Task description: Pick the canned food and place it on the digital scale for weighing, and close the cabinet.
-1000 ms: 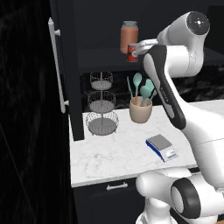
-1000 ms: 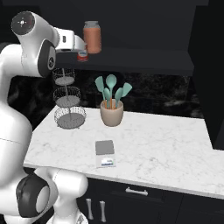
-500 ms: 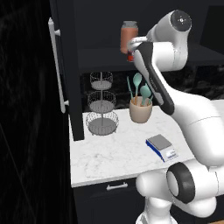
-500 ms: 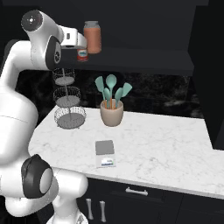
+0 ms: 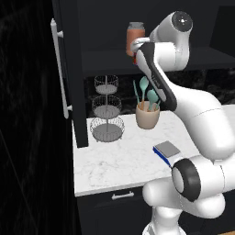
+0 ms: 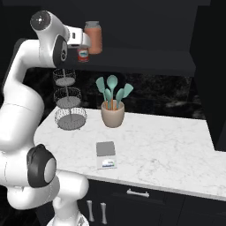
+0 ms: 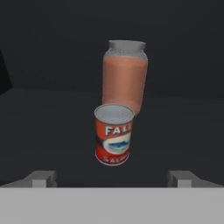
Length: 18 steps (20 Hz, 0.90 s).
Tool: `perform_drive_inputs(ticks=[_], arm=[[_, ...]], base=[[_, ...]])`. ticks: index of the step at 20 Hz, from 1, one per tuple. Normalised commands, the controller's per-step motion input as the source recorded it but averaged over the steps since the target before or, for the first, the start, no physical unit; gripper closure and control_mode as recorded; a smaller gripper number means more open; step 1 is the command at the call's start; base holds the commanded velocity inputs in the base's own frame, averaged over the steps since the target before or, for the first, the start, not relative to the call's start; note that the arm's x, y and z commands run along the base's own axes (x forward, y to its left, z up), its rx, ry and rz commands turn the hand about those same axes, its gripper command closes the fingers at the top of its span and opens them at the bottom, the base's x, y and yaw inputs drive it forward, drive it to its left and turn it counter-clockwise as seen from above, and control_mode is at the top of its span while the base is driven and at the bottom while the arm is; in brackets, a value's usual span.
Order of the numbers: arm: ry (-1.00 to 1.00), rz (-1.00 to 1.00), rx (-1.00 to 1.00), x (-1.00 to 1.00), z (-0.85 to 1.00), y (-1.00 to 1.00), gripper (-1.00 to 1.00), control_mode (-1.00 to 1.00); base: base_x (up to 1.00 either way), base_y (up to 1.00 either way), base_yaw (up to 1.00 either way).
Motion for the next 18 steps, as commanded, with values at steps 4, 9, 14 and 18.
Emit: perform_drive_inputs(ticks=[4,9,14,18], arm=[[0.0,0.0,0.0,0.36,-0.12,0.0,-1.0,-1.0],[0.0,0.0,0.0,0.41,-0.09,0.0,-1.0,-1.0],[0.0,0.0,0.0,0.39,-0.07,0.0,-1.0,-1.0],[0.0,0.0,0.0,0.36,-0.09,0.0,-1.0,-1.0]], base=[[0.0,0.0,0.0],[0.0,0.0,0.0],[0.0,0.0,0.0],[0.0,0.0,0.0]])
